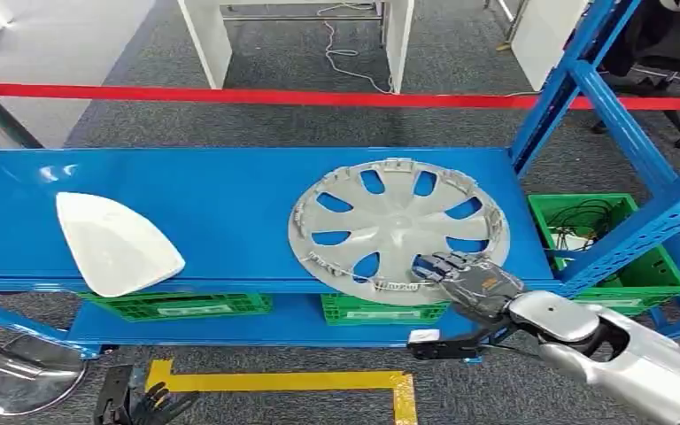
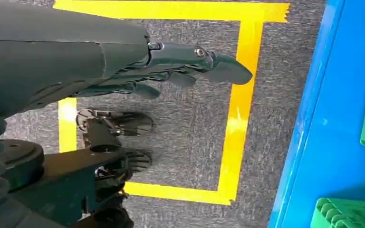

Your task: Take the parts from the cabinet and place them on the table.

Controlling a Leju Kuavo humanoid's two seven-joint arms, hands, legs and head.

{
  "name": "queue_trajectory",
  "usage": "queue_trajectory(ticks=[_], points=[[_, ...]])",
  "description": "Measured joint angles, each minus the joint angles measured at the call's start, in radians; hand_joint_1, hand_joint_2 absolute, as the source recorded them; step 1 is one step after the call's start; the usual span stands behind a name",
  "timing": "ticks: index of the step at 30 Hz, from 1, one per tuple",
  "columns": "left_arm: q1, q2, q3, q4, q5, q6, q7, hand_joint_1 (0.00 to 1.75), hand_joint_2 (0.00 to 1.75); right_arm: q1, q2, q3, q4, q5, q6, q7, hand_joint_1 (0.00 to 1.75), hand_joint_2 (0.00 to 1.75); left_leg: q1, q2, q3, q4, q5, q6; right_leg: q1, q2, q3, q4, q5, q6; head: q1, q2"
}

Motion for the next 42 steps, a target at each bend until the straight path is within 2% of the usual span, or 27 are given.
queue_trajectory(ticks=[12,13,14,19,25,33,37,42], points=[[-0.022,-0.004,0.000,0.057,0.000,0.000,-0.013,0.00,1.75,-0.024,0.019,0.052,0.057,0.059,-0.031,0.022,0.00,1.75,0.000,0.000,0.000,0.000,0.000,0.000,0.000,0.000,0.000,0.000,0.000,0.000,0.000,0.000],[-0.023,-0.004,0.000,0.059,-0.001,0.002,-0.013,0.00,1.75,-0.026,0.023,0.055,0.061,0.073,-0.031,0.029,0.05,1.75,0.000,0.000,0.000,0.000,0.000,0.000,0.000,0.000,0.000,0.000,0.000,0.000,0.000,0.000],[-0.025,-0.004,0.000,0.060,-0.001,0.003,-0.013,0.00,1.75,-0.030,0.027,0.058,0.066,0.095,-0.036,0.037,1.75,1.75,0.000,0.000,0.000,0.000,0.000,0.000,0.000,0.000,0.000,0.000,0.000,0.000,0.000,0.000],[-0.027,-0.004,0.000,0.060,-0.004,0.018,0.005,0.00,1.75,-0.032,0.055,0.077,0.101,0.244,-0.100,0.085,1.75,1.75,0.000,0.000,0.001,0.000,0.000,0.000,0.000,0.001,0.000,0.000,0.000,0.000,0.000,0.000],[-0.019,-0.004,0.000,0.060,-0.004,0.019,-0.002,0.00,1.75,-0.025,0.062,0.081,0.137,0.327,-0.166,0.094,1.75,1.75,0.000,0.000,0.001,0.000,0.000,0.000,0.000,0.000,0.000,0.000,0.000,0.000,0.000,0.000],[-0.020,-0.004,0.004,0.060,-0.009,0.030,0.004,0.00,1.75,-0.008,0.091,0.072,0.153,0.394,-0.182,0.102,1.75,1.75,0.000,0.000,0.001,0.000,0.000,0.000,0.000,0.000,0.000,0.000,0.000,0.000,0.000,0.000],[-0.015,-0.004,0.006,0.059,-0.021,0.055,-0.013,0.00,1.75,0.028,0.101,0.047,0.150,0.405,-0.260,0.116,1.75,1.75,0.000,0.000,0.000,0.000,0.000,0.000,0.000,0.000,0.000,0.000,0.000,0.000,0.000,0.000],[-0.016,-0.004,0.006,0.049,-0.029,0.071,-0.015,0.00,1.75,0.044,0.118,0.021,0.124,0.412,-0.257,0.126,1.75,1.75,0.000,0.000,0.001,0.000,0.000,0.000,0.000,0.000,0.000,0.000,0.000,0.000,0.000,0.000]])
